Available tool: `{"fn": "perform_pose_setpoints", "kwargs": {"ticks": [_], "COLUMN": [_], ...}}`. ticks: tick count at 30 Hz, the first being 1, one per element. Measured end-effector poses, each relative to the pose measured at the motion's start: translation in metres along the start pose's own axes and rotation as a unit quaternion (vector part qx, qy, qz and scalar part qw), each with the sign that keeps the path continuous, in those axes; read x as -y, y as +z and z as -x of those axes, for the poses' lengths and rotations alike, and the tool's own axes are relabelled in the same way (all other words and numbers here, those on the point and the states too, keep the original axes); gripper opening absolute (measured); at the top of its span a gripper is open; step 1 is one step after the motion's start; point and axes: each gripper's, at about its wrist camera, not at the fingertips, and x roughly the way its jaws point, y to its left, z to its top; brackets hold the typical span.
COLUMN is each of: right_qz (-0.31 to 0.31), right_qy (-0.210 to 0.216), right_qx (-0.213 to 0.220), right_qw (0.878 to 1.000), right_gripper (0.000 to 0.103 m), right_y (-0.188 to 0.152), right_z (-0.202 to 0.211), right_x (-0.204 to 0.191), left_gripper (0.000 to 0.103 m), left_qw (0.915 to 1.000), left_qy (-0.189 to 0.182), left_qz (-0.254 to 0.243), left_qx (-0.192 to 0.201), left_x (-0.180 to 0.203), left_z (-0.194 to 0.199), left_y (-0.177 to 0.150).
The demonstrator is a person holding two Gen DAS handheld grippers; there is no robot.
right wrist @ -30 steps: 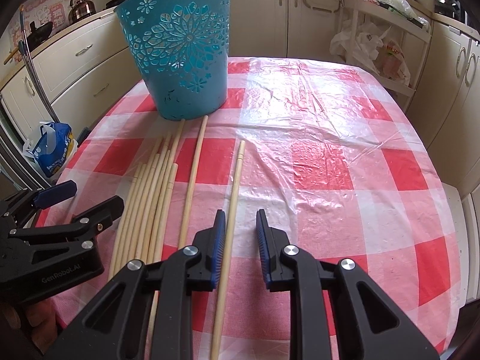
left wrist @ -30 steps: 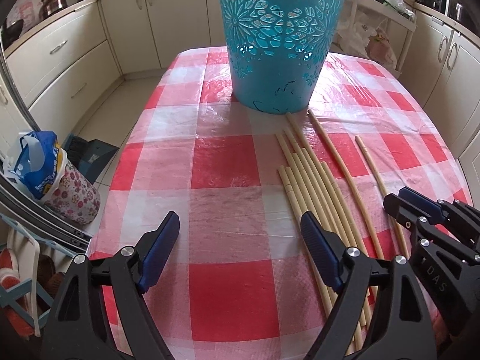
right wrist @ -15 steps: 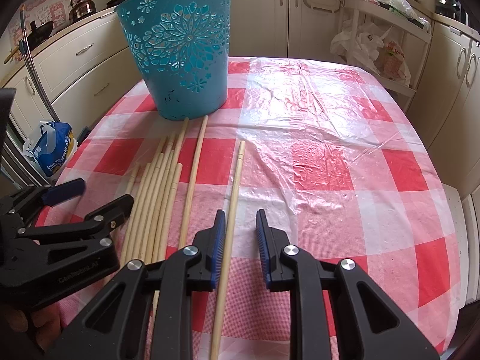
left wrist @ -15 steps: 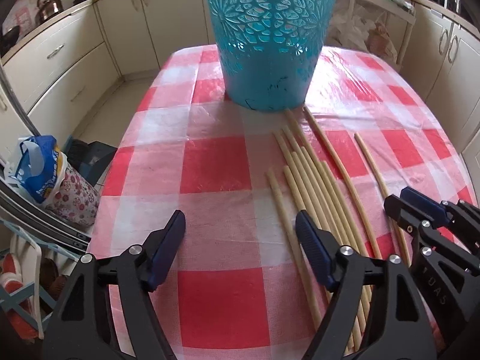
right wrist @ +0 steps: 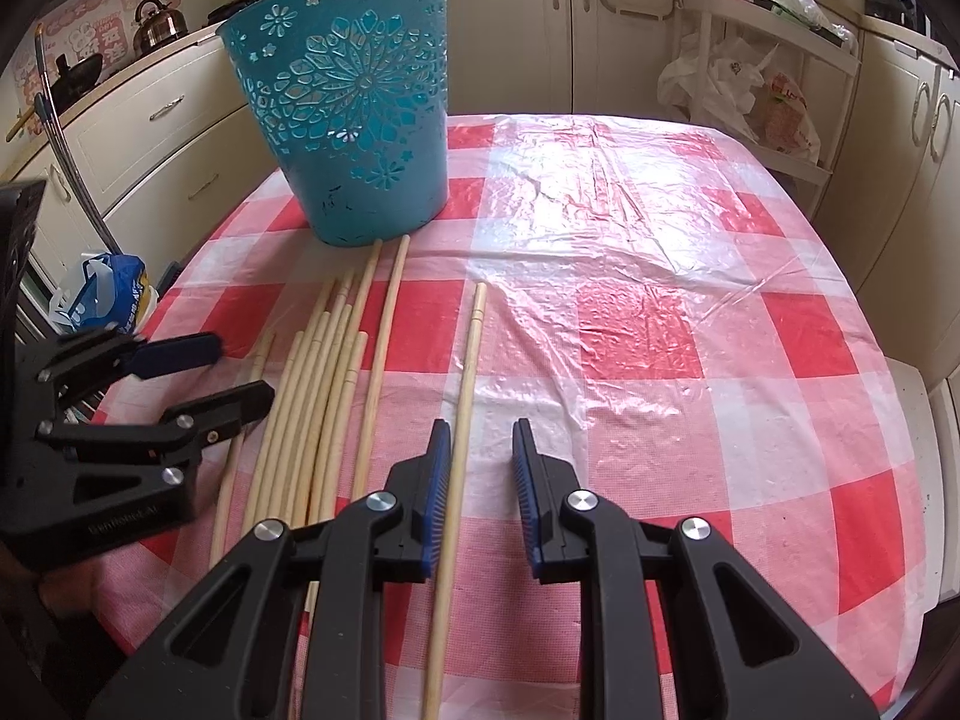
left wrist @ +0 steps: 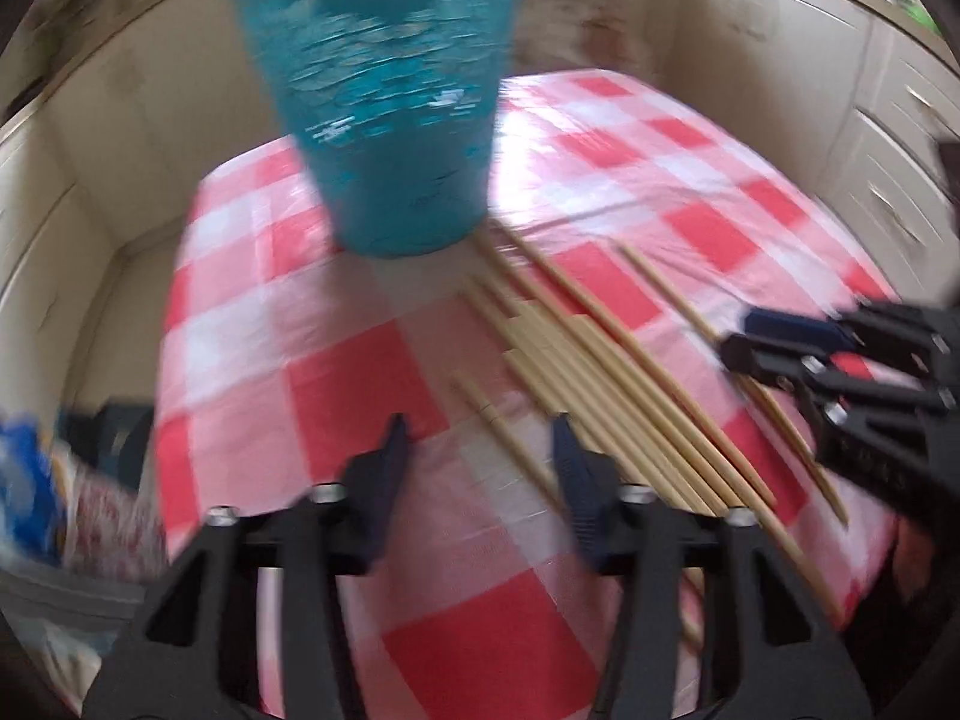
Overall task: Organize utensils
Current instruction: 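Grasp a wooden chopstick with the left gripper while the right gripper grasps another chopstick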
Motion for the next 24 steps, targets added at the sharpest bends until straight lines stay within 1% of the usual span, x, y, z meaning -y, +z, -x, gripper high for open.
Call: {"fn": "perform_pose_setpoints", "kwargs": {"ticks": [1,2,4,6,8,9,10,13,14,16,17,19,21,23,24], "right_qz": [0.0,0.0,0.0,-0.001,-0.001,-0.002,-0.002,-0.005,-0.006,-0.007,-0.007,-0.003,0.005,0.017,0.022], "right_qy": [0.0,-0.001,0.0,0.0,0.0,0.0,0.001,0.005,0.006,0.007,0.008,0.005,0.0,-0.007,-0.01], "right_qx": [0.0,0.0,0.0,0.0,0.0,0.0,0.0,0.001,0.001,0.001,0.002,0.002,0.003,0.005,0.006], "right_qw": [1.0,1.0,1.0,1.0,1.0,1.0,1.0,1.0,1.0,1.0,1.0,1.0,1.0,1.0,1.0], "right_gripper": [0.022,0.022,0.022,0.022,0.022,0.022,0.022,0.022,0.022,0.022,0.022,0.022,0.022,0.022,0.021], "right_y": [0.0,0.0,0.0,0.0,0.001,0.001,0.001,0.001,0.001,0.001,0.001,0.001,0.001,0.001,0.001], "right_z": [0.0,0.0,0.0,0.0,0.0,0.0,0.0,0.0,0.001,0.001,0.001,0.001,0.0,-0.001,-0.001], "right_x": [0.0,0.0,0.001,0.0,0.001,0.001,0.001,0.003,0.004,0.005,0.005,0.005,0.003,-0.001,-0.003], "left_gripper": [0.028,0.024,0.016,0.011,0.01,0.01,0.01,0.01,0.01,0.015,0.015,0.018,0.018,0.018,0.016], "left_qw": [0.9998,0.9987,0.9941,0.9881,0.981,0.9781,0.9773,0.9814,0.9838,0.9876,0.9902,0.9938,0.9964,0.9971,0.9972], "left_qy": [-0.01,-0.027,-0.044,-0.059,-0.075,-0.08,-0.081,-0.056,-0.041,-0.018,-0.008,0.003,0.012,0.023,0.029], "left_qz": [-0.015,-0.043,-0.098,-0.14,-0.177,-0.19,-0.193,-0.179,-0.169,-0.151,-0.134,-0.105,-0.073,-0.061,-0.059], "left_qx": [-0.003,-0.01,-0.017,-0.023,-0.029,-0.032,-0.035,-0.041,-0.041,-0.039,-0.038,-0.038,-0.04,-0.039,-0.037], "left_x": [0.0,0.001,0.006,0.009,0.012,0.012,0.012,0.013,0.014,0.014,0.014,0.012,0.01,0.011,0.013], "left_z": [-0.001,-0.001,-0.003,-0.003,-0.004,-0.004,-0.005,-0.003,-0.002,0.0,0.001,0.001,0.0,-0.002,-0.002], "left_y": [0.002,0.005,0.009,0.012,0.014,0.015,0.016,0.015,0.012,0.008,0.007,0.005,0.005,0.005,0.004]}}
